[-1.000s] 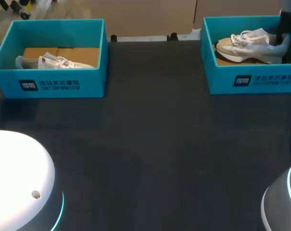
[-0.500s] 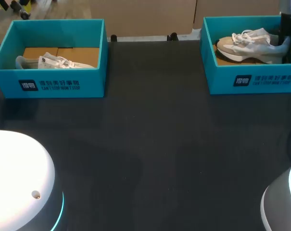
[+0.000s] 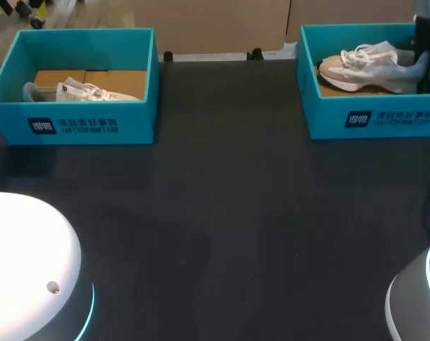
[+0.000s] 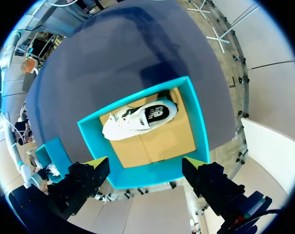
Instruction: Take the shoe out of the shoebox, open the shoe tongue, remove and reinsert the insole, then place the shoe into the shoebox
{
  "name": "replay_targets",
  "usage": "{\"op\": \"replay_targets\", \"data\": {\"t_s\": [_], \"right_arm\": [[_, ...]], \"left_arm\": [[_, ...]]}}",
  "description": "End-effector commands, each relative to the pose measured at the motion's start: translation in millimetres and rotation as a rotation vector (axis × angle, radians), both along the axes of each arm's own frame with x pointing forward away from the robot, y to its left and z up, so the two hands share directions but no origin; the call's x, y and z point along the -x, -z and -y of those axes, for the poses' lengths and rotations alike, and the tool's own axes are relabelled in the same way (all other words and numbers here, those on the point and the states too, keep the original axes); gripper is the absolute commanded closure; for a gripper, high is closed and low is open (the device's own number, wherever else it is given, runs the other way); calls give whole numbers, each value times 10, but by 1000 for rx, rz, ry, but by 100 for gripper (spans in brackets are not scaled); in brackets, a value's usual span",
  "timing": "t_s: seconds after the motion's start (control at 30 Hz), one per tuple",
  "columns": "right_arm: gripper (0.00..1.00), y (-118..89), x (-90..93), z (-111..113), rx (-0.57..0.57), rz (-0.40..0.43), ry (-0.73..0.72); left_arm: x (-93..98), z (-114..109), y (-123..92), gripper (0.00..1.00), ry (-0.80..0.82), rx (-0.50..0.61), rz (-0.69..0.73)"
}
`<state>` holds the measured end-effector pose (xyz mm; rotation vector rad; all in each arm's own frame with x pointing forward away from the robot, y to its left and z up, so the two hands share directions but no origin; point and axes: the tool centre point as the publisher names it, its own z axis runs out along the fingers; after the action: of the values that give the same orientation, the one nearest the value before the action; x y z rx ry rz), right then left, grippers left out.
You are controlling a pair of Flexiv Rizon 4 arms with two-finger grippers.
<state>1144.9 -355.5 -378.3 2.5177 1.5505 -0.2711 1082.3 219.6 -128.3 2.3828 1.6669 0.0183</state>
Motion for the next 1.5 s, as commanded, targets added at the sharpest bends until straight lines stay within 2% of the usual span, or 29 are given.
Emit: {"op": "replay_targets", "data": {"t_s": [0.03, 0.53, 0.93, 1.17, 1.5], "right_arm": [[100, -188, 69, -44, -2, 2, 14], [100, -621, 282, -272, 14, 52, 30], [100, -1154, 431, -488, 22, 85, -4], [100, -1461, 462, -568, 43, 90, -28], [100, -1743, 409, -541, 71, 88, -74]], "left_arm": [[6, -1, -1, 0, 0, -2, 2], [6, -1, -1, 0, 0, -2, 2], [6, -1, -1, 0, 0, -2, 2], [6, -1, -1, 0, 0, -2, 2], [6, -1, -1, 0, 0, -2, 2]]}}
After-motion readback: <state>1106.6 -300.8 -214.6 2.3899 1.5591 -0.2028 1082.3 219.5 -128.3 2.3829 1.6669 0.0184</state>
